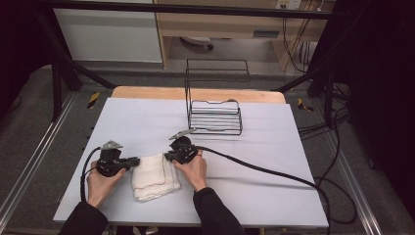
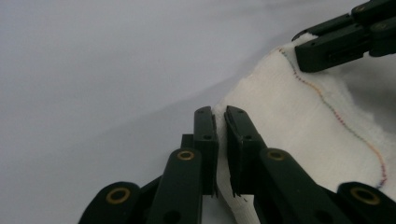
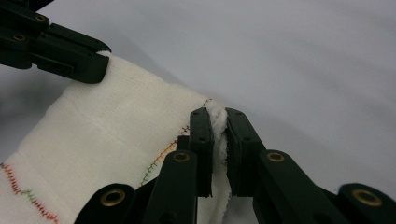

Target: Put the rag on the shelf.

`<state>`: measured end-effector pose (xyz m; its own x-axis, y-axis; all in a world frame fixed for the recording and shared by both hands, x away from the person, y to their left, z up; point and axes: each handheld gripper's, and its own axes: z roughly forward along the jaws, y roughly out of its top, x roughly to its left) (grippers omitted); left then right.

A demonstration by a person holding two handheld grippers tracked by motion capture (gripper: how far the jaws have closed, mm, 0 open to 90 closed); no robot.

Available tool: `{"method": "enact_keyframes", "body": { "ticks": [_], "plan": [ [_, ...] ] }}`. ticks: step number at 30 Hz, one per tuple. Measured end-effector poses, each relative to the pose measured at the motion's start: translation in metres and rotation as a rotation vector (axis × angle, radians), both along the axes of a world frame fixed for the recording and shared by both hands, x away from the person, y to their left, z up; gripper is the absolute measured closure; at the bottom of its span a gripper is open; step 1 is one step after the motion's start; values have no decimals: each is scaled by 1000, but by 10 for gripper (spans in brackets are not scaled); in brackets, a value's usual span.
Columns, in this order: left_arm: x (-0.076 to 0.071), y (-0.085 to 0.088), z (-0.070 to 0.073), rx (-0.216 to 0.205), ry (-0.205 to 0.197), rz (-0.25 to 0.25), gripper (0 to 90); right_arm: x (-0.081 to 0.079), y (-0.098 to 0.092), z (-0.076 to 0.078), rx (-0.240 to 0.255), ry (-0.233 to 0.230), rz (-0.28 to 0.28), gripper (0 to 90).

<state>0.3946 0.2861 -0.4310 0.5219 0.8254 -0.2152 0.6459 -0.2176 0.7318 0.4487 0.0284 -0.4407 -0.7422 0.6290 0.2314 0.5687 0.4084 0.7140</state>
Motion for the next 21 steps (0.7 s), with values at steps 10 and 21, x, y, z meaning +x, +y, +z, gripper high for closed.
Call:
{"method": "enact_keyframes", "body": {
  "ticks": [10,21],
  "plan": [
    [-14,1,22,-34,-117,-12,832,-17,-11,23,67,-93,1,823],
    [-29,1,43,-64,-211,-13,832,-35,-21,50,145,-191,-1,825]
  ]
}}
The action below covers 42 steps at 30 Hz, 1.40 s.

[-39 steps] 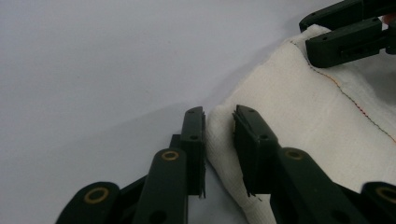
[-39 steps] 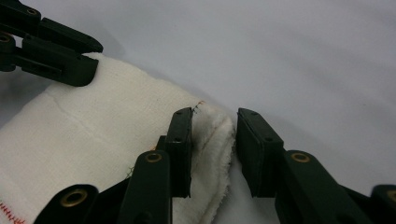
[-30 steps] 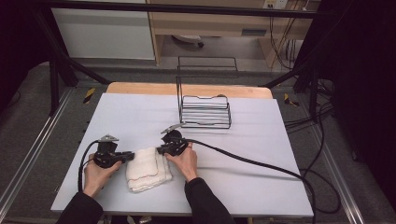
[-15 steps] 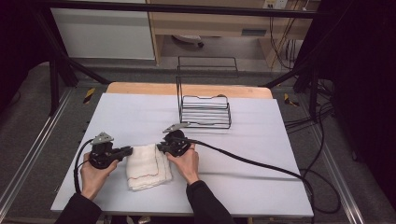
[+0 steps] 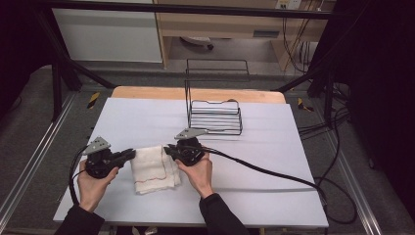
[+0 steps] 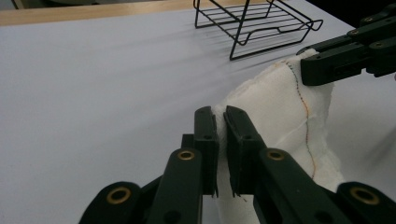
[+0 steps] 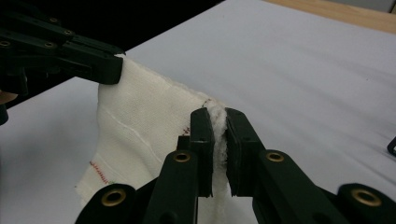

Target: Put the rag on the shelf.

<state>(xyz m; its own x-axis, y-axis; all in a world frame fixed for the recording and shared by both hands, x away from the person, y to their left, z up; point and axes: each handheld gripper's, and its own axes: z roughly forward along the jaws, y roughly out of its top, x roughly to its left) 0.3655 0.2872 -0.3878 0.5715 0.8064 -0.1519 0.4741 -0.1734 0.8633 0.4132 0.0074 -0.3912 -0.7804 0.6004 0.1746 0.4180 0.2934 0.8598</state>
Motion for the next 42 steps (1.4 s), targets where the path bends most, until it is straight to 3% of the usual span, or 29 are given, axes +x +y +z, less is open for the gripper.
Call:
{"method": "enact_keyframes", "body": {
  "ticks": [16,23,28,35,42],
  "plan": [
    [-8,-14,23,-22,-87,-4,832,-16,-18,31,42,-111,-24,827],
    [-9,-25,35,-26,-132,-17,832,-20,-31,40,68,-138,-43,826],
    [-6,-31,40,-33,-140,-30,832,-22,-38,47,71,-160,-56,826],
    [-1,-49,49,-48,-168,-51,832,-24,-54,55,80,-185,-84,826],
    [5,-74,56,-52,-189,-86,832,-27,-83,64,96,-212,-138,827]
  ]
}}
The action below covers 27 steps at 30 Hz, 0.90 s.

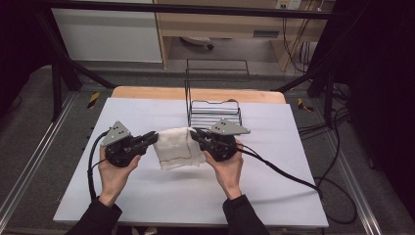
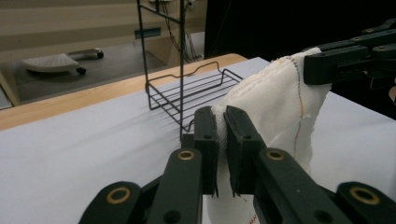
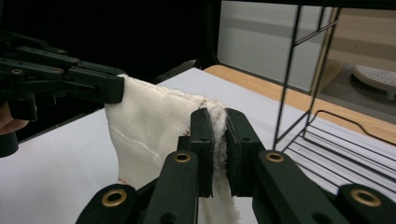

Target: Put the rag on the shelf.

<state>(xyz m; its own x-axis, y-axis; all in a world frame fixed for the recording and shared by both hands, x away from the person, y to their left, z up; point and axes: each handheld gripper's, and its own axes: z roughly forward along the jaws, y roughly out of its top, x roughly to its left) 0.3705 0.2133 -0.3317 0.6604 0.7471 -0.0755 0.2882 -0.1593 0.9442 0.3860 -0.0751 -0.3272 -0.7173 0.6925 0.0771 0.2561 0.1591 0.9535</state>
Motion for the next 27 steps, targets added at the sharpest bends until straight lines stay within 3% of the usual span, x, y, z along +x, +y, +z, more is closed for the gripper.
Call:
{"method": "enact_keyframes", "body": {
  "ticks": [15,27],
  "plan": [
    [14,-45,14,-15,-45,-41,832,-5,-41,12,22,-43,-73,827],
    [23,-62,26,-40,-77,-52,832,-5,-59,26,36,-76,-108,827]
  ]
}}
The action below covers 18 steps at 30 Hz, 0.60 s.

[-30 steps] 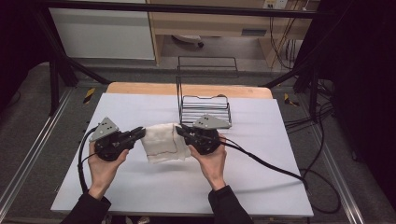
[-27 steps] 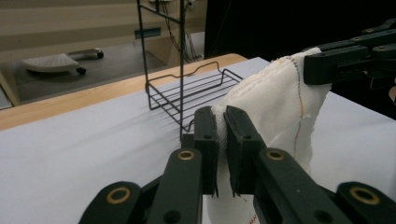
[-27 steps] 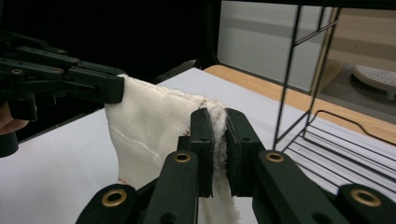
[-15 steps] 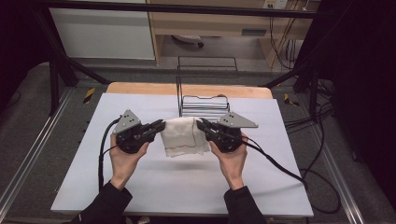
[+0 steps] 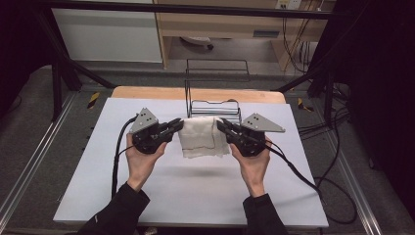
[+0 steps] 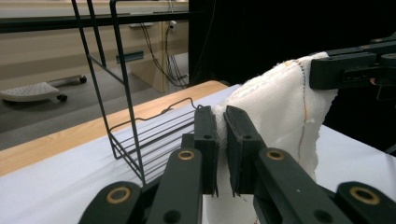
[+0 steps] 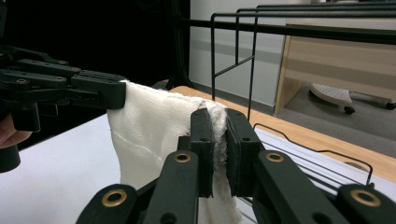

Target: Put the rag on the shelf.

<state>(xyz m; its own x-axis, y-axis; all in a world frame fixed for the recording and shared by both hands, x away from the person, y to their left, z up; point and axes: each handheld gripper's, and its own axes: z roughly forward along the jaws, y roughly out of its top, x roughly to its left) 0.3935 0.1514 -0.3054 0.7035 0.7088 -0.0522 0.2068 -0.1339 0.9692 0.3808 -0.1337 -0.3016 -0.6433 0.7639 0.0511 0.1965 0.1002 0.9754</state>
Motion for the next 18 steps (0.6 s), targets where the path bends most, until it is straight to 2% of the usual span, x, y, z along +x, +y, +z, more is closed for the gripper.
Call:
{"method": "enact_keyframes", "body": {
  "ticks": [13,18],
  "plan": [
    [12,-11,20,-33,-31,2,832,6,-10,13,38,-35,-26,828],
    [15,-13,30,-48,-52,5,832,10,-13,24,57,-71,-36,828]
  ]
}}
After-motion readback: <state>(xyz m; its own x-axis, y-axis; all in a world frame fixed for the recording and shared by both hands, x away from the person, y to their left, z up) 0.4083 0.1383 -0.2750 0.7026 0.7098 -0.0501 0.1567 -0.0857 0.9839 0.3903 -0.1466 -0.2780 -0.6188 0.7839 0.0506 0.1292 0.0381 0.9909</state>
